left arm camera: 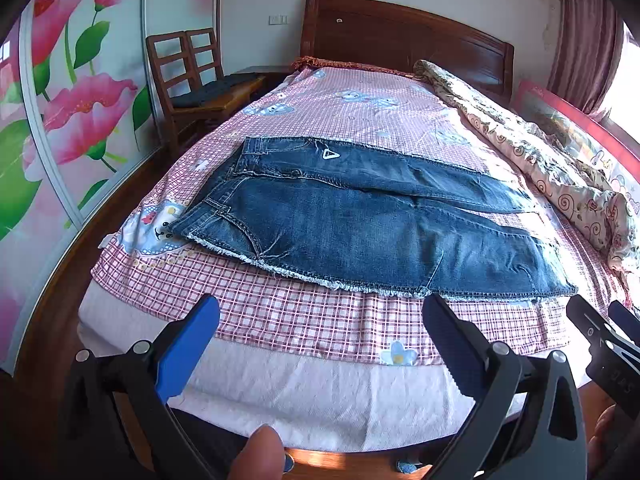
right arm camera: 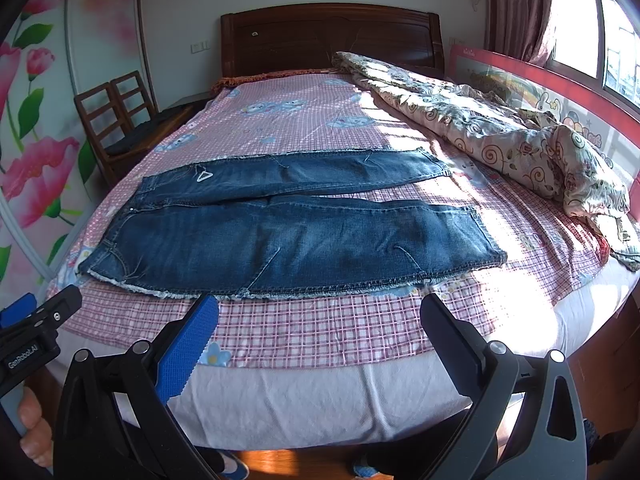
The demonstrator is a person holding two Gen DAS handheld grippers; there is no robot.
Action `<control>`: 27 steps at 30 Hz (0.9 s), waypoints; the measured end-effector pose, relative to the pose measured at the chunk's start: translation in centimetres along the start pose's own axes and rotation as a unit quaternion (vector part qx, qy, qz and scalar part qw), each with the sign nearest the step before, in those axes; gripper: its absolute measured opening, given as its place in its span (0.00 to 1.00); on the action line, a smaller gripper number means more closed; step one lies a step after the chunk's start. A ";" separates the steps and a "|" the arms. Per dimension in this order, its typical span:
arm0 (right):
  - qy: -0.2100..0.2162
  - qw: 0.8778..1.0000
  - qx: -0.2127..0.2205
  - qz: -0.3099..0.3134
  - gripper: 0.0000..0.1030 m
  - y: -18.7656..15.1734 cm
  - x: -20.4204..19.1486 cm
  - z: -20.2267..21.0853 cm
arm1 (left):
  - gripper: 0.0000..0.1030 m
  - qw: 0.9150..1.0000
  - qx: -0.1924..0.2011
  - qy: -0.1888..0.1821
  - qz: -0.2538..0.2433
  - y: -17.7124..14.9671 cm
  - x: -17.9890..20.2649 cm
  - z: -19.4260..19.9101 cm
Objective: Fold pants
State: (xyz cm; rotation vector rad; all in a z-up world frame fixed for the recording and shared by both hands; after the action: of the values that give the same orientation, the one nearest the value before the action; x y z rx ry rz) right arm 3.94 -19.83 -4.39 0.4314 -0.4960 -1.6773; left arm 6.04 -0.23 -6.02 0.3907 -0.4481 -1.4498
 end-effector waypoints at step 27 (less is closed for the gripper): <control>-0.005 1.000 -0.015 -0.006 0.97 0.0 0.7 -1.3 | 0.98 1.000 -0.005 0.018 -0.008 0.9 -0.8 -1.3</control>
State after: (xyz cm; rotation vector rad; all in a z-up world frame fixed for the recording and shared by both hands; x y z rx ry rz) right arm 4.50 -20.64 -5.47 0.4045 -0.4759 -1.6965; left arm 7.41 0.61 -6.78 0.4123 -0.4088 -1.4574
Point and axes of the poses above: each gripper's, at about its wrist camera, not at the fingertips, and z roughly against the way its jaws point, x to its right, y to its top, the point moved 8 cm from there along -z, roughly the way its jaws point, and after that the axes turned 14 degrees about -x, right-handed, at the moved point
